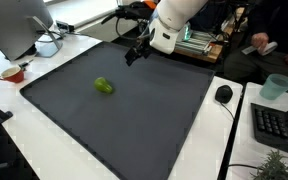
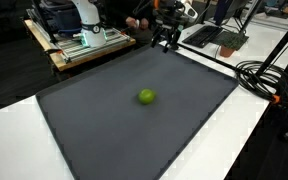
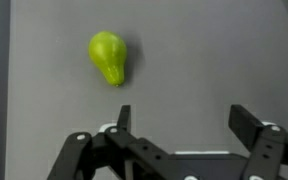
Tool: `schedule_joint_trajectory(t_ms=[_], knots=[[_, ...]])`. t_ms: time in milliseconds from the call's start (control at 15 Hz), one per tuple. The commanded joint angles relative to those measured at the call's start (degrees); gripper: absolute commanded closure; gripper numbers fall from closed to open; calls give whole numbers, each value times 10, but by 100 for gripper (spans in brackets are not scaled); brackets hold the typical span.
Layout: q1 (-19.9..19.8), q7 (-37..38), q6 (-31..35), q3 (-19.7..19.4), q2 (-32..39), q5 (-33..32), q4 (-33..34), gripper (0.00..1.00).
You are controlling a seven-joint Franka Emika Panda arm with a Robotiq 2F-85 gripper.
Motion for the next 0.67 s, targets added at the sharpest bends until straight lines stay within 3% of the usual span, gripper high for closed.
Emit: schedule_joint_trajectory(t_ms=[0,267,600], knots=[[15,1,-50,-7,56,-35,36,0],[34,-1,-143,-17,149,-102,106,0],[42,-10,-174,-20,237,-173,191,0]])
